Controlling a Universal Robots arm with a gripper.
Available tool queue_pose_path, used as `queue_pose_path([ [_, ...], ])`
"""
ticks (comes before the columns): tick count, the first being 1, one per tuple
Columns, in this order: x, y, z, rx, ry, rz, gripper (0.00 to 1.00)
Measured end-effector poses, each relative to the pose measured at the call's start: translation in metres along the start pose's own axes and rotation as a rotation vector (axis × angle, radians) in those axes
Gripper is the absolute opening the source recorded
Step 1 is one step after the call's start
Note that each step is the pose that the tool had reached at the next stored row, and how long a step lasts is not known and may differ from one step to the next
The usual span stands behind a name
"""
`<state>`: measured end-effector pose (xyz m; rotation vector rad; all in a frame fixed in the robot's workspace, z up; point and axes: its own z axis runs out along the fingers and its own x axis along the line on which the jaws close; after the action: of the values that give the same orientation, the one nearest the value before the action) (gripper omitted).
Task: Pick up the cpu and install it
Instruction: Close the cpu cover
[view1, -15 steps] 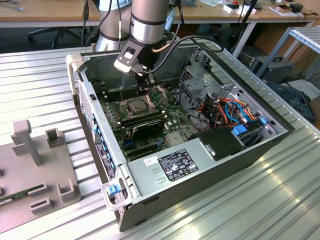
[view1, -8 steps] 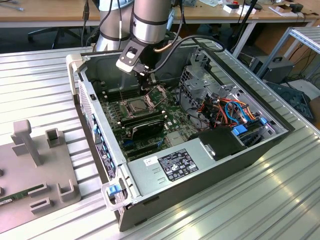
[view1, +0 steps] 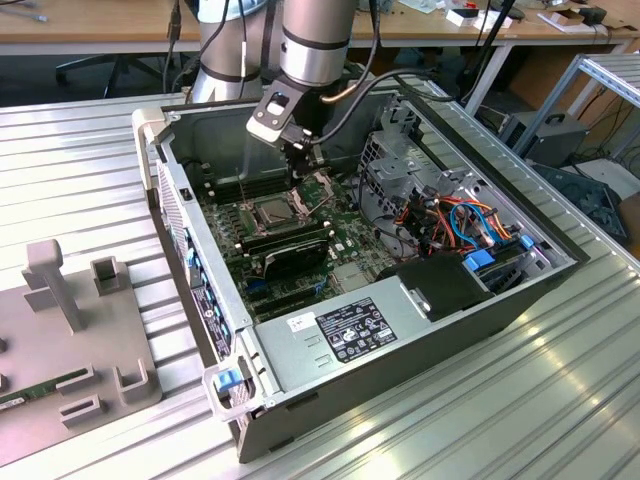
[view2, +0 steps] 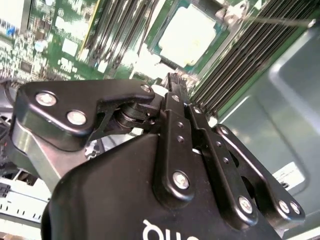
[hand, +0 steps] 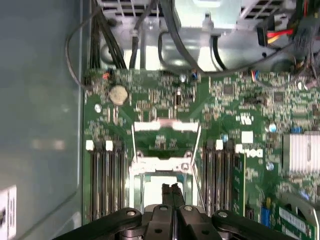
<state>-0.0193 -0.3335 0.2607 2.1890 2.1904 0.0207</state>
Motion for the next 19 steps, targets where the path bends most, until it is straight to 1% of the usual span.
queue_pose_path([
  [1, 0.0, 0.0055, 0.0002, 0.0003, 0.0, 0.0, 0.11],
  [4, 0.0, 0.0149, 0.0006, 0.0008, 0.0, 0.0, 0.11],
  [5, 0.0, 0.019, 0.0008, 0.001, 0.0, 0.0, 0.11],
  [6, 0.0, 0.0249, 0.001, 0.0013, 0.0, 0.0, 0.11],
  [8, 0.0, 0.0312, 0.0012, 0.0015, -0.0001, 0.0, 0.11],
  [10, 0.0, 0.0428, 0.0018, 0.0019, 0.0001, 0.0, 0.11],
  [11, 0.0, 0.0445, 0.0019, 0.002, 0.0001, 0.0, 0.11],
  [12, 0.0, 0.0485, 0.002, 0.0021, 0.0001, 0.0, 0.11],
  [14, 0.0, 0.0535, 0.0022, 0.0023, 0.0001, 0.0, 0.11],
  [18, 0.0, 0.0711, 0.003, 0.0027, 0.0001, 0.0, 0.11],
  [19, 0.0001, 0.0721, 0.003, 0.0027, 0.0001, 0.0, 0.11],
])
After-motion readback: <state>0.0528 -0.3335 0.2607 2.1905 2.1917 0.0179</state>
